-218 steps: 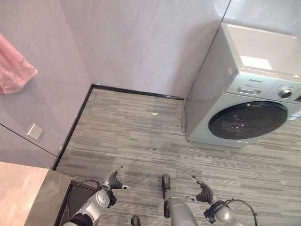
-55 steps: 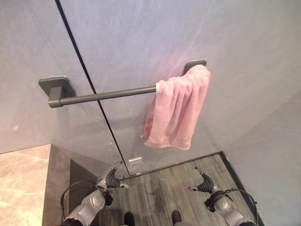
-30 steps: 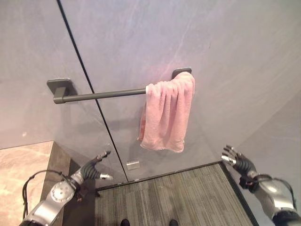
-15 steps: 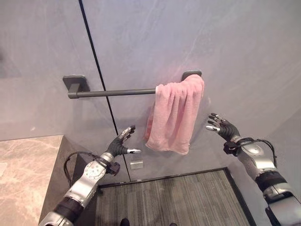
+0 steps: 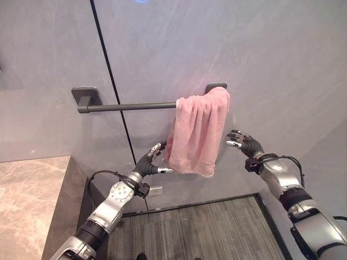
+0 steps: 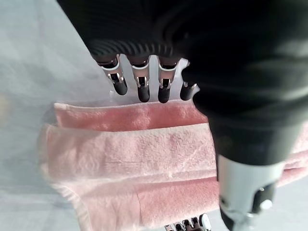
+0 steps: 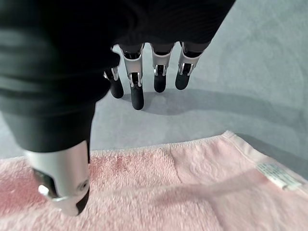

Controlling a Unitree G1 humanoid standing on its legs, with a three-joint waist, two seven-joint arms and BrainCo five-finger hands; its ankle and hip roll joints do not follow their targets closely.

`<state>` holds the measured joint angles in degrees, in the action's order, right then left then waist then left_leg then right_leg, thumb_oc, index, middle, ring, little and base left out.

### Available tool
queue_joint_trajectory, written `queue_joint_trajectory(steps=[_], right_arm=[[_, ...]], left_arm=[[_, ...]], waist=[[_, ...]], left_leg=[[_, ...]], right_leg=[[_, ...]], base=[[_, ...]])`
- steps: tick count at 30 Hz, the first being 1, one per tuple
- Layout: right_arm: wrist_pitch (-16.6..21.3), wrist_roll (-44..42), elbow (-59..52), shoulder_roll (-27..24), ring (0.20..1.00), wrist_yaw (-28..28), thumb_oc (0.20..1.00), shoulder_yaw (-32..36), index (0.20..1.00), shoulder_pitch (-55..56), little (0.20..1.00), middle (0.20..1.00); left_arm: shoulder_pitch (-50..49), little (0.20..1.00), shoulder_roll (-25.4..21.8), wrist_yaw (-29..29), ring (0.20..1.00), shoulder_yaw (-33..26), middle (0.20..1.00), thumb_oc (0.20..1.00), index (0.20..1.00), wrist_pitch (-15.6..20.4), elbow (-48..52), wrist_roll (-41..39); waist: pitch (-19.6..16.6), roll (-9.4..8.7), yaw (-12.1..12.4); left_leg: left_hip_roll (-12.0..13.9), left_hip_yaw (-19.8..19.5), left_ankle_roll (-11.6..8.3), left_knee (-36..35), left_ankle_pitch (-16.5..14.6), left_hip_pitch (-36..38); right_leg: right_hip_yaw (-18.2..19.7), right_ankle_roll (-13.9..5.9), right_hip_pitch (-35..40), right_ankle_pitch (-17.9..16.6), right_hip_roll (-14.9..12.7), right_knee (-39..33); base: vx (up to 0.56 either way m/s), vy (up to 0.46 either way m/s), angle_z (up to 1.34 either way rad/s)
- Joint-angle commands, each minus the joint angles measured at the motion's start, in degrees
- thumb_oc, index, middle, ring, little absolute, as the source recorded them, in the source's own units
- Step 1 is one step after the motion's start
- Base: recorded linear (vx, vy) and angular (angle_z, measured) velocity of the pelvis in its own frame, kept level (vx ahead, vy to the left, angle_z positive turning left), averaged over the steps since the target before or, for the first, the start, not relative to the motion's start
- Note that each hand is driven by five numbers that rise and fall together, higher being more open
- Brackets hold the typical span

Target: Put brush and paste in cup on sink, flatten towel.

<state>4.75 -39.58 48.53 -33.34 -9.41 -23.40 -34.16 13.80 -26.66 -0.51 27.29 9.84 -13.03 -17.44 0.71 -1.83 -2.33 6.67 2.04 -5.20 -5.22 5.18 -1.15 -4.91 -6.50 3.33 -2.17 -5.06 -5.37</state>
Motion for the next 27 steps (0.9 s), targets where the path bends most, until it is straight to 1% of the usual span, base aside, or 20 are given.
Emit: queue_joint_trajectory(steps=[1, 7, 8, 9, 10, 11, 12, 13, 15, 16, 19, 20, 21, 22, 23, 24, 27], right_arm=[[2.7, 1.3, 2.6, 2.1, 1.000, 0.8, 1.000, -2.8, 1.000, -12.1, 1.000, 1.000], [2.4, 1.7, 2.6, 4.1, 1.000, 1.2, 1.000, -4.1, 1.000, -14.0, 1.000, 1.000], [2.4, 1.7, 2.1, 4.2, 0.893, 1.2, 0.893, -4.5, 0.893, -14.2, 0.893, 0.893], [2.3, 1.8, 1.7, 4.2, 0.564, 1.4, 0.564, -4.6, 0.564, -14.2, 0.564, 0.564], [2.2, 1.0, 0.8, 4.9, 0.470, 1.8, 0.470, -4.4, 0.470, -14.1, 0.470, 0.470], [2.2, 1.0, 0.8, 4.9, 0.470, 1.8, 0.470, -4.4, 0.470, -14.1, 0.470, 0.470], [2.2, 0.5, 0.3, 5.7, 0.200, 2.0, 0.200, -4.3, 0.200, -13.8, 0.200, 0.200], [2.4, -0.2, -0.5, 6.5, 0.200, 2.7, 0.200, -4.0, 0.200, -13.4, 0.200, 0.200], [2.4, -0.5, -0.8, 7.3, 0.200, 2.9, 0.200, -3.7, 0.200, -13.0, 0.200, 0.200], [2.7, -1.0, -2.2, 8.4, 0.200, 3.4, 0.200, -3.5, 0.200, -11.8, 0.200, 0.200], [2.7, -1.4, -4.0, 8.9, 0.200, 3.6, 0.200, -3.5, 0.200, -10.9, 0.200, 0.200], [2.8, -1.8, -5.0, 9.3, 0.200, 3.9, 0.200, -3.2, 0.200, -10.2, 0.200, 0.200], [2.9, -1.6, -5.6, 9.2, 0.200, 4.1, 0.200, -3.2, 0.200, -9.9, 0.200, 0.200], [2.9, -1.5, -5.7, 9.2, 0.200, 4.1, 0.200, -3.2, 0.200, -9.9, 0.200, 0.200], [3.0, -1.6, -6.2, 9.2, 0.200, 4.4, 0.200, -3.1, 0.200, -9.6, 0.200, 0.200], [3.1, -1.7, -7.2, 9.3, 0.200, 4.6, 0.200, -2.8, 0.200, -9.1, 0.200, 0.200], [3.2, -1.2, -10.5, 9.0, 0.200, 4.6, 0.200, -2.4, 0.200, -7.2, 0.200, 0.200]], left_arm=[[6.2, 1.000, -0.9, 1.8, 1.000, 1.3, 1.000, 1.000, 1.000, 2.7, -2.3, 1.0], [7.6, 1.000, -0.1, 2.4, 1.000, 2.2, 1.000, 1.000, 1.000, 2.4, -2.8, 1.5], [8.1, 1.000, 0.1, 2.7, 1.000, 2.5, 1.000, 1.000, 1.000, 2.3, -3.0, 1.8], [8.5, 1.000, 0.4, 2.9, 1.000, 2.7, 1.000, 1.000, 1.000, 2.2, -3.2, 2.2], [8.9, 1.000, 1.1, 3.2, 1.000, 2.9, 1.000, 1.000, 1.000, 1.8, -3.7, 1.5], [8.9, 1.000, 1.1, 3.2, 1.000, 3.0, 1.000, 1.000, 1.000, 1.8, -3.8, 1.5], [9.3, 1.000, 1.8, 3.3, 1.000, 3.2, 1.000, 1.000, 1.000, 1.6, -3.9, 0.5], [10.0, 1.000, 3.1, 3.7, 1.000, 4.2, 1.000, 1.000, 1.000, 1.2, -4.7, 0.1], [10.5, 1.000, 3.6, 3.9, 1.000, 4.7, 1.000, 1.000, 1.000, 1.0, -5.1, 0.4], [11.8, 1.000, 5.3, 4.4, 1.000, 6.1, 1.000, 1.000, 1.000, 0.4, -6.6, 1.1], [12.9, 1.000, 6.1, 4.7, 1.000, 7.2, 1.000, 1.000, 1.000, 0.1, -7.4, 1.6], [13.3, 0.884, 6.9, 4.9, 0.884, 7.7, 0.884, 0.884, 0.884, -0.3, -8.3, 2.0], [13.3, 0.511, 7.0, 5.2, 0.511, 7.7, 0.511, 0.511, 0.511, -0.3, -8.2, 2.1], [13.3, 0.369, 7.0, 5.2, 0.369, 7.7, 0.369, 0.369, 0.369, -0.3, -8.2, 2.1], [13.2, 0.300, 7.1, 5.2, 0.300, 7.7, 0.300, 0.300, 0.300, -0.4, -8.2, 2.0], [13.0, 0.200, 7.0, 5.3, 0.200, 7.5, 0.200, 0.200, 0.200, -0.4, -7.9, 1.9], [11.8, 0.200, 6.4, 5.4, 0.200, 6.3, 0.200, 0.200, 0.200, -0.6, -6.5, 1.7]], waist=[[-0.5, -2.48, 3.0], [-0.2, -2.47, 3.5], [-0.1, -2.49, 3.5], [0.0, -2.52, 3.5], [0.2, -2.55, 3.4], [0.2, -2.55, 3.4], [0.2, -2.54, 3.3], [0.3, -2.58, 3.0], [0.4, -2.60, 2.9], [0.4, -2.65, 2.3], [0.3, -2.67, 1.7], [0.2, -2.59, 1.3], [0.1, -2.54, 1.1], [0.1, -2.53, 1.1], [0.0, -2.48, 0.9], [-0.1, -2.41, 0.8], [-0.4, -2.17, 0.4]], left_leg=[[2.4, 1.8, -1.88, 0.2, -1.4, 2.6], [2.4, 1.6, -2.02, 0.2, -1.3, 2.3], [2.5, 1.6, -2.19, 0.2, -1.2, 2.2], [2.5, 1.6, -2.30, 0.2, -1.1, 2.1], [2.6, 1.6, -2.39, 0.2, -1.0, 1.7], [2.6, 1.6, -2.39, 0.2, -1.0, 1.7], [2.6, 1.6, -2.38, 0.2, -1.0, 1.6], [2.7, 1.7, -2.34, 0.2, -1.0, 1.5], [2.7, 1.8, -2.33, 0.2, -1.0, 1.6], [2.6, 1.9, -2.24, 0.2, -1.1, 1.6], [2.6, 2.0, -2.09, 0.2, -1.3, 1.7], [2.5, 2.3, -1.96, 0.2, -1.5, 1.8], [2.4, 2.4, -1.92, 0.2, -1.5, 1.8], [2.4, 2.4, -1.92, 0.2, -1.5, 1.8], [2.3, 2.5, -1.85, 0.2, -1.6, 1.9], [2.3, 2.6, -1.80, 0.2, -1.6, 1.9], [2.1, 3.0, -1.55, 0.2, -1.9, 2.3]], right_leg=[[0.4, -2.47, -1.4, 0.0, -3.6, 1.8], [0.0, -2.45, -1.3, -0.1, -3.6, 1.4], [-0.2, -2.44, -1.2, -0.2, -3.6, 1.3], [-0.3, -2.43, -1.2, -0.1, -3.6, 1.3], [-0.4, -2.41, -1.3, -0.2, -3.6, 1.3], [-0.4, -2.41, -1.3, -0.2, -3.6, 1.3], [-0.5, -2.40, -1.4, -0.2, -3.6, 1.2], [-0.5, -2.39, -1.7, -0.3, -3.6, 1.4], [-0.5, -2.41, -1.7, -0.2, -3.6, 1.5], [-0.4, -2.41, -1.9, -0.2, -3.6, 1.9], [-0.1, -2.47, -2.2, -0.1, -3.7, 2.2], [0.2, -2.55, -2.3, -0.2, -3.8, 2.3], [0.3, -2.59, -2.4, -0.3, -3.8, 2.3], [0.3, -2.60, -2.4, -0.3, -3.8, 2.3], [0.5, -2.61, -2.5, -0.3, -3.9, 2.3], [0.6, -2.66, -2.5, -0.4, -3.9, 2.3], [1.1, -2.74, -2.4, -0.5, -4.1, 2.0]], base=[[0.00, 0.000, 0.00], [0.00, 0.000, 0.00], [0.00, 0.000, 0.00], [0.00, 0.000, 0.00], [0.00, 0.000, 0.00], [0.00, 0.000, 0.00], [0.00, 0.001, 0.05], [0.01, 0.006, 0.04], [0.00, 0.000, 0.00], [0.01, 0.012, 0.03], [0.01, 0.009, 0.03], [0.00, 0.000, 0.00], [0.00, 0.000, 0.00], [0.00, 0.000, 0.00], [0.00, 0.000, 0.00], [0.00, 0.000, 0.00], [0.00, 0.008, -0.01]])
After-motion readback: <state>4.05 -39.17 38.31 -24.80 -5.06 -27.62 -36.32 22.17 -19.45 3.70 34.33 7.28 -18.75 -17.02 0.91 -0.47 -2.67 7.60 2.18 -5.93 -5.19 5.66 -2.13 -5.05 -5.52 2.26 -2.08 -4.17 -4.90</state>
